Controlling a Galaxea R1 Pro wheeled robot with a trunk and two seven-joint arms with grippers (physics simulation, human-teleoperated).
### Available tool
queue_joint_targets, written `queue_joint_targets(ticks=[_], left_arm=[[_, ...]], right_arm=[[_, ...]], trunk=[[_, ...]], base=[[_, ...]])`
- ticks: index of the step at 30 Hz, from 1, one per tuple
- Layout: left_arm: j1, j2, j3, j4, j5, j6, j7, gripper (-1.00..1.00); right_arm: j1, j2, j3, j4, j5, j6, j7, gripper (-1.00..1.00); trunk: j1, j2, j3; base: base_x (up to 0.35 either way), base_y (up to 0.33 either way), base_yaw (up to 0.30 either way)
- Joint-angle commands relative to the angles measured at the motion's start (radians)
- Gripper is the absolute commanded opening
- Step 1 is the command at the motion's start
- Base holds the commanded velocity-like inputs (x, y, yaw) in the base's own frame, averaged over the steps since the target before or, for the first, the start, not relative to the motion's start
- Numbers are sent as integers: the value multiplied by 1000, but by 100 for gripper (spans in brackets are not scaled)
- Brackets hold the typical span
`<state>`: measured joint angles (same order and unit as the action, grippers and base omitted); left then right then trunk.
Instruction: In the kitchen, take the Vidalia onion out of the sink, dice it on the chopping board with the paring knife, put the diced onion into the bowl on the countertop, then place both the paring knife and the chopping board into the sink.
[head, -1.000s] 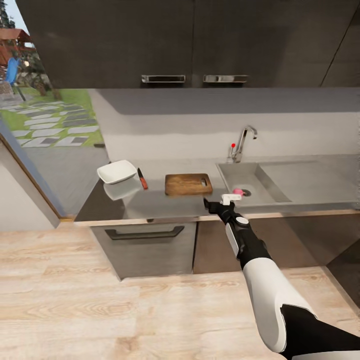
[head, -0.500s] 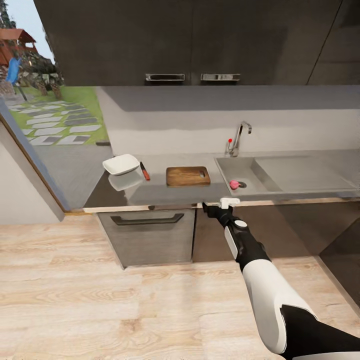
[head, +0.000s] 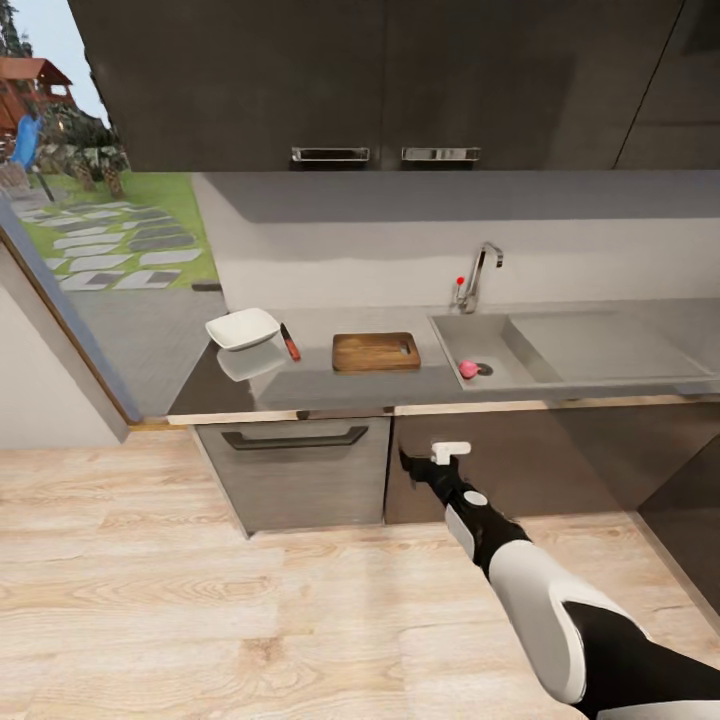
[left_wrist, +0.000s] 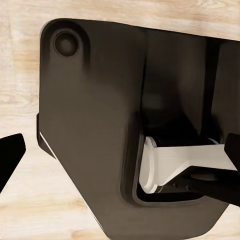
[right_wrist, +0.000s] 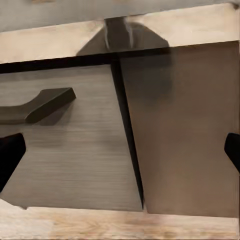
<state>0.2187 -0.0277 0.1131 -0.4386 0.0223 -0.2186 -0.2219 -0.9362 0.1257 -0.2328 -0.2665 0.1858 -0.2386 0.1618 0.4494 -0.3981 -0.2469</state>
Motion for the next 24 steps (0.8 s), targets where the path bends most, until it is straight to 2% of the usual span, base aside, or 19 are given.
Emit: queue_joint_targets(ticks=[1, 7, 9, 12, 16, 17, 22, 24], left_arm=[[1, -1, 8, -2, 2, 1, -10, 100], [0, -1, 9, -3, 2, 1, -10, 100], [0, -1, 9, -3, 2, 1, -10, 100], [1, 0, 9, -3, 2, 1, -10, 100], [0, 0, 10, -4, 2, 2, -9, 100], [0, 0, 10, -4, 2, 3, -8, 100], [-1, 0, 10, -4, 3, 4, -6, 100], [-1, 0, 11, -4, 4, 4, -6, 100]], right_arm=[[-1, -8, -8, 41, 9, -32, 5, 100], [-1, -49, -8, 200, 9, -144, 2, 100], [1, -59, -8, 217, 9, -157, 2, 100], [35, -75, -8, 236, 9, -174, 0, 100], [98, -87, -8, 243, 9, -193, 0, 100], [150, -90, -8, 244, 9, -227, -1, 100], [250, -97, -8, 246, 11, -336, -2, 100], [295, -110, -8, 247, 10, -377, -2, 100]], trunk=[[1, -2, -2], [1, -2, -2], [1, -2, -2], [1, -2, -2], [1, -2, -2], [1, -2, -2], [1, -2, -2], [1, -2, -2]], base=[[0, 0, 0], [0, 0, 0], [0, 0, 0], [0, 0, 0], [0, 0, 0], [0, 0, 0], [0, 0, 0], [0, 0, 0]])
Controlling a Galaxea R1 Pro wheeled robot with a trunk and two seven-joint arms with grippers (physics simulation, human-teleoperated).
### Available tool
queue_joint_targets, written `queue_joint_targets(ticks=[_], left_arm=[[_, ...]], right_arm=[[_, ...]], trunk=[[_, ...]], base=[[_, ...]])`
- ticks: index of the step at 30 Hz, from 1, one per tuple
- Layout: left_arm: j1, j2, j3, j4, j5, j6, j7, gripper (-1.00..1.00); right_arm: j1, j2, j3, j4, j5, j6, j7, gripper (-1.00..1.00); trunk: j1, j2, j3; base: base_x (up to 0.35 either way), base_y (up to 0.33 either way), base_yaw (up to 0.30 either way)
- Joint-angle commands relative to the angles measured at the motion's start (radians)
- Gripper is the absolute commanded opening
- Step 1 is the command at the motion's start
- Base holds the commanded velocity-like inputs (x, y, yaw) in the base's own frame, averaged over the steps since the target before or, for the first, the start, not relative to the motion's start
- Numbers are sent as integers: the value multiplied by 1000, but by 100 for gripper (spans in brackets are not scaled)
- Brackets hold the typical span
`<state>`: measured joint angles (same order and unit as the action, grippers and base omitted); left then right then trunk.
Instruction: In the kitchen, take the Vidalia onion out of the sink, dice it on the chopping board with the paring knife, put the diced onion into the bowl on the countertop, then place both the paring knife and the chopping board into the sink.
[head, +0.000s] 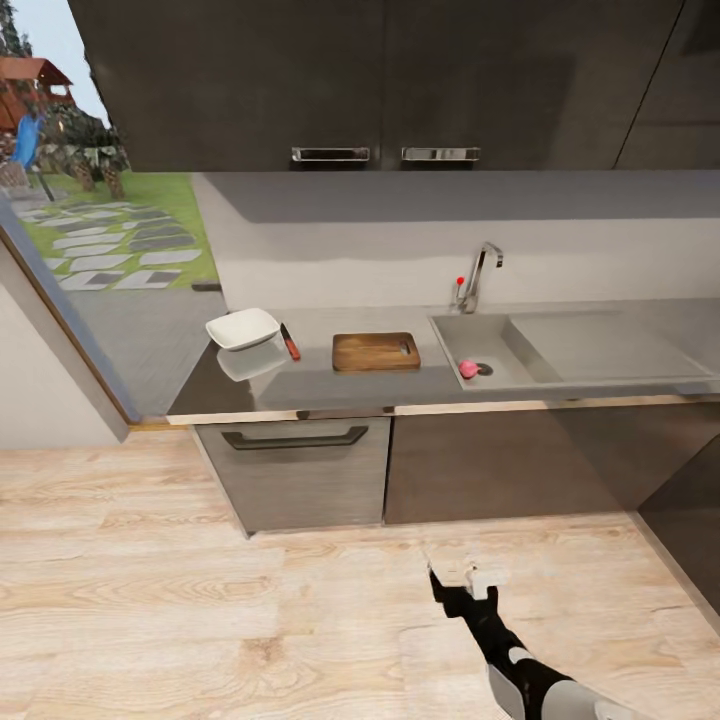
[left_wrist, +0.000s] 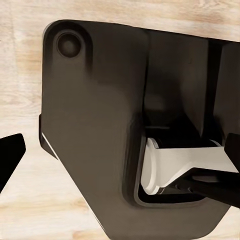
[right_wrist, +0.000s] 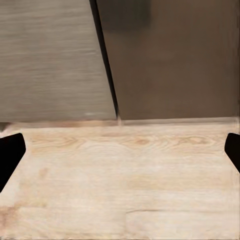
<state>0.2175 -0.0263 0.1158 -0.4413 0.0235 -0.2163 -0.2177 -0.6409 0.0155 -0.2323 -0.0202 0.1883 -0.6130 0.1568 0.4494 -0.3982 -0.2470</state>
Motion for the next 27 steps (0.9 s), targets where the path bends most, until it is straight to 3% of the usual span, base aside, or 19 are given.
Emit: queue_joint_targets(ticks=[1, 2, 4, 8, 15, 19, 23, 27], left_arm=[[0, -1, 8, -2, 2, 1, -9, 100], [0, -1, 8, -2, 3, 2, -3, 100], [0, -1, 8, -2, 3, 2, 4, 100], [0, 1, 8, -1, 4, 3, 16, 100], [0, 4, 8, -1, 7, 2, 19, 100], [0, 5, 9, -1, 7, 3, 20, 100], [0, 5, 10, -1, 7, 4, 20, 100], [0, 6, 10, -4, 7, 6, 21, 100]], right_arm=[[16, -6, -8, 1, 7, -15, 4, 100], [75, -22, -8, 1, 7, -64, 7, 100], [114, -27, -7, 2, 7, -97, 7, 100], [256, -49, -8, 3, 7, -233, 8, 100], [458, -66, -7, 3, 7, -427, 10, 100], [518, -67, -8, 1, 7, -434, 9, 100], [533, -67, -12, -10, 7, -434, 1, 100], [539, -71, -15, -90, 6, -274, -31, 100]], trunk=[[1, -2, -2], [1, -2, -2], [1, -2, -2], [1, -2, -2], [1, -2, -2], [1, -2, -2], [1, -2, -2], [1, -2, -2]], base=[[0, 0, 0], [0, 0, 0], [0, 0, 0], [0, 0, 0], [0, 0, 0], [0, 0, 0], [0, 0, 0], [0, 0, 0]])
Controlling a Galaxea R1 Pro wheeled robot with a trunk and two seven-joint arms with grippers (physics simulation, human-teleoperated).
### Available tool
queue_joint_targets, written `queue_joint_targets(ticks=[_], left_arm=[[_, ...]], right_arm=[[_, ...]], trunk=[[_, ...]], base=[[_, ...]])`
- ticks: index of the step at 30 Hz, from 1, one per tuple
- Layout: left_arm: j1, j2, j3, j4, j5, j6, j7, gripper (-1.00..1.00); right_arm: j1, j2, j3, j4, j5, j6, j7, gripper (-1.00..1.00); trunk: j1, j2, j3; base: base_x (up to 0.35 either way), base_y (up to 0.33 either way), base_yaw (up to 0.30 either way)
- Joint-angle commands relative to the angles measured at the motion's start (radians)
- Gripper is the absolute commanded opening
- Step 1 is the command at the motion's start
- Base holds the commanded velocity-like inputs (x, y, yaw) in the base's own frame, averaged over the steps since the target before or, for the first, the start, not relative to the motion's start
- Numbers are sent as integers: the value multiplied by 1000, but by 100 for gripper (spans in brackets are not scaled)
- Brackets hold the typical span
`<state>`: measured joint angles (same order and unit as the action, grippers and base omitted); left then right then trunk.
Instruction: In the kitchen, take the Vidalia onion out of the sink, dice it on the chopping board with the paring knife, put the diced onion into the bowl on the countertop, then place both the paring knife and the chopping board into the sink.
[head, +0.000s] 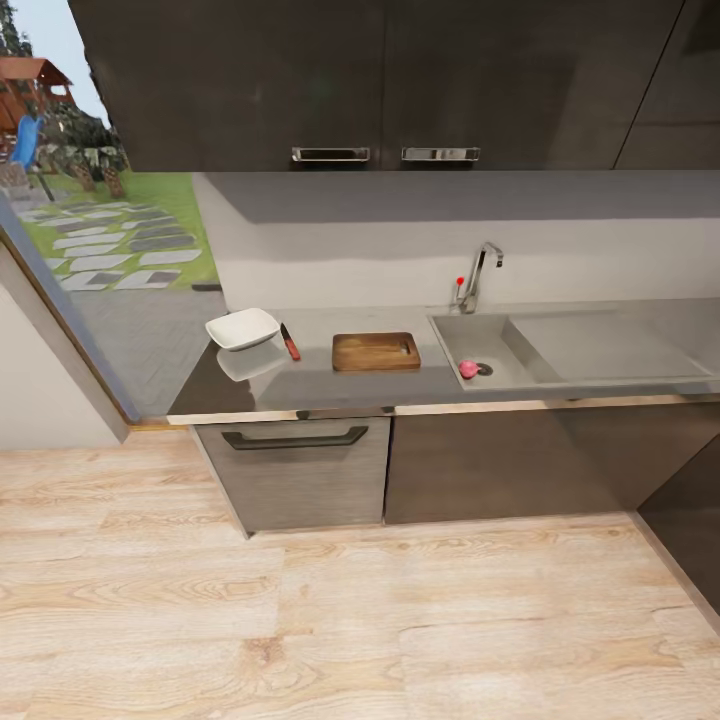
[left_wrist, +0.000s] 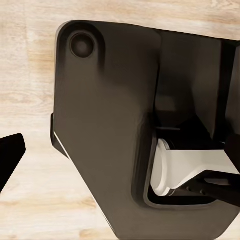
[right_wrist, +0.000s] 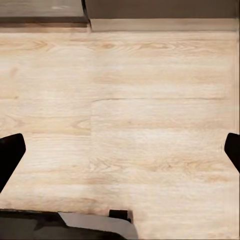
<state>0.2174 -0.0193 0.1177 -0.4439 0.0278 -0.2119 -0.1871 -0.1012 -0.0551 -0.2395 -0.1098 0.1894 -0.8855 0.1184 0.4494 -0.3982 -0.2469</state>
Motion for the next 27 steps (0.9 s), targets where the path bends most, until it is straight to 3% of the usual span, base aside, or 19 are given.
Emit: queue_joint_targets(ticks=[1, 5, 8, 10, 16, 23, 27], left_arm=[[0, -1, 8, -3, 3, 2, -10, 100], [0, -1, 9, -6, 3, 3, -9, 100], [0, -1, 9, -7, 3, 3, -9, 100], [0, -1, 10, -5, 3, 3, -9, 100], [0, -1, 11, -2, 3, 3, -9, 100], [0, -2, 11, -1, 4, 3, -9, 100], [0, -2, 11, 0, 4, 3, -9, 100]], right_arm=[[0, 0, -8, -53, 4, 69, -7, 100], [0, 7, -8, -236, 2, 293, -31, 100], [0, 12, -7, -369, -1, 416, -36, 100], [0, 24, -6, -477, -2, 459, -37, 100], [0, 45, -3, -655, -3, 485, -40, 100], [0, 104, 2, -840, -1, 574, -35, 100], [2, 153, 3, -921, 3, 551, -11, 100]], trunk=[[1, -2, -2], [1, -2, -2], [1, -2, -2], [1, -2, -2], [1, -2, -2], [1, -2, -2], [1, -2, -2]], base=[[0, 0, 0], [0, 0, 0], [0, 0, 0], [0, 0, 0], [0, 0, 0], [0, 0, 0], [0, 0, 0]])
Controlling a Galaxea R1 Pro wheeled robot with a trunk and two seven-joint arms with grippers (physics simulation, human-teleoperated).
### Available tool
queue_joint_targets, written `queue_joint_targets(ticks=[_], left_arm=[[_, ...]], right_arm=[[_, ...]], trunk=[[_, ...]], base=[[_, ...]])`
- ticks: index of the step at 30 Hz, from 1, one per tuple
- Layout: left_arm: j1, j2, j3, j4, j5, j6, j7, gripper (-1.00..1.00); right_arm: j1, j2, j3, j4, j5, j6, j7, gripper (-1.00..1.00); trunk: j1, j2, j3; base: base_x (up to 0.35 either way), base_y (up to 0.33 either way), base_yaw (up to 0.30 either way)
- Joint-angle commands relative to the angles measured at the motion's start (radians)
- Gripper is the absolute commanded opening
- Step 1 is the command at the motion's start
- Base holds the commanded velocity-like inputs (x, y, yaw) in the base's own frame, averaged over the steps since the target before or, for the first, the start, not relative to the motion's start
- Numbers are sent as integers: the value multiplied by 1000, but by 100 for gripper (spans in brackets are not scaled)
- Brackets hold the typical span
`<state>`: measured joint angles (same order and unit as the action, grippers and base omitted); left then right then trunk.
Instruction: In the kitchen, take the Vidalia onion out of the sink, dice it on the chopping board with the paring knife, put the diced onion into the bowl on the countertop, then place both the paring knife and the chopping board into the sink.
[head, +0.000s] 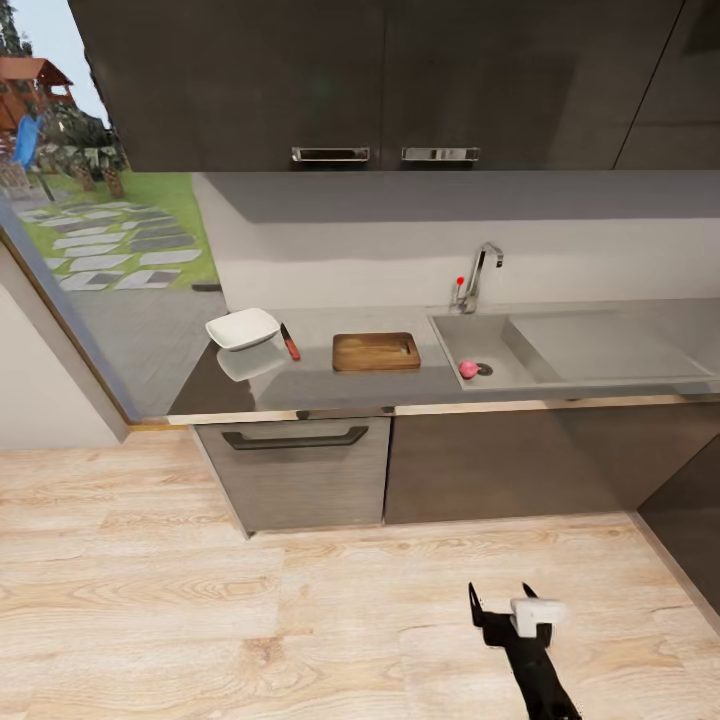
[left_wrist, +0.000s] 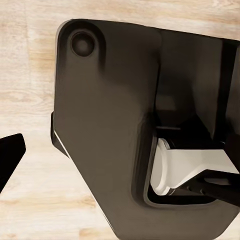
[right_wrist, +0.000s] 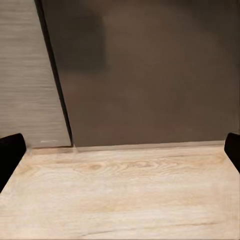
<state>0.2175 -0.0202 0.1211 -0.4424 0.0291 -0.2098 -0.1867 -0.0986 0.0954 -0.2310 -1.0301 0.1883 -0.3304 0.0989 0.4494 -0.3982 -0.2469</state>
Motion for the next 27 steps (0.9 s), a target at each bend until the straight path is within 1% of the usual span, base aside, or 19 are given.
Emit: queue_joint_targets(ticks=[1, 3, 6, 7, 8, 9, 11, 12, 13, 14, 16, 18, 23, 27], left_arm=[[0, -1, 8, -1, 3, 1, -10, 100], [0, -1, 8, -1, 3, 1, -10, 100], [0, -1, 8, -1, 3, 1, -10, 100], [0, -1, 8, -1, 3, 1, -10, 100], [0, -1, 8, -1, 3, 1, -10, 100], [0, -1, 8, -1, 3, 1, -10, 100], [0, -1, 8, -1, 3, 1, -10, 100], [0, -1, 8, -1, 3, 1, -10, 100], [0, -1, 8, -1, 3, 1, -10, 100], [0, -1, 8, -1, 3, 1, -10, 100], [0, -1, 8, -1, 3, 1, -10, 100], [0, -1, 8, -1, 3, 1, -10, 100], [0, -1, 8, -11, 3, 1, -10, 100], [0, -1, 8, -58, 3, 4, 0, 100]], right_arm=[[0, 10, -5, -8, 5, -12, 16, 100], [8, 26, -5, -22, 7, -48, 37, 100], [36, 38, -5, -33, 9, -105, 60, 100], [55, 43, -5, -41, 9, -131, 66, 100], [65, 47, -5, -48, 9, -142, 69, 100], [89, 56, -5, -68, 10, -160, 73, 100], [118, 67, -5, -94, 10, -173, 76, 100], [153, 78, -5, -126, 10, -183, 81, 100], [172, 79, -5, -142, 11, -186, 85, 100], [207, 79, -5, -168, 11, -191, 95, 100], [234, 79, -5, -184, 12, -194, 107, 100], [263, 79, -7, -192, 24, -192, 128, 100], [279, 79, -14, -144, 40, -187, 139, 100], [282, 79, -18, -83, 43, -185, 138, 100]], trunk=[[1, -2, -2], [1, -2, -2], [1, -2, -2], [1, -2, -2], [1, -2, -2], [1, -2, -2], [1, -2, -2], [1, -2, -2], [1, -2, -2], [1, -2, -2], [1, -2, -2], [1, -2, -2], [1, -2, -2], [1, -2, -2]], base=[[0, 0, 0], [0, 0, 0], [0, 0, 0], [0, 0, 0], [0, 0, 0], [0, 0, 0], [0, 0, 0], [0, 0, 0], [0, 0, 0], [0, 0, 0], [0, 0, 0], [0, 0, 0], [0, 0, 0], [0, 0, 0]])
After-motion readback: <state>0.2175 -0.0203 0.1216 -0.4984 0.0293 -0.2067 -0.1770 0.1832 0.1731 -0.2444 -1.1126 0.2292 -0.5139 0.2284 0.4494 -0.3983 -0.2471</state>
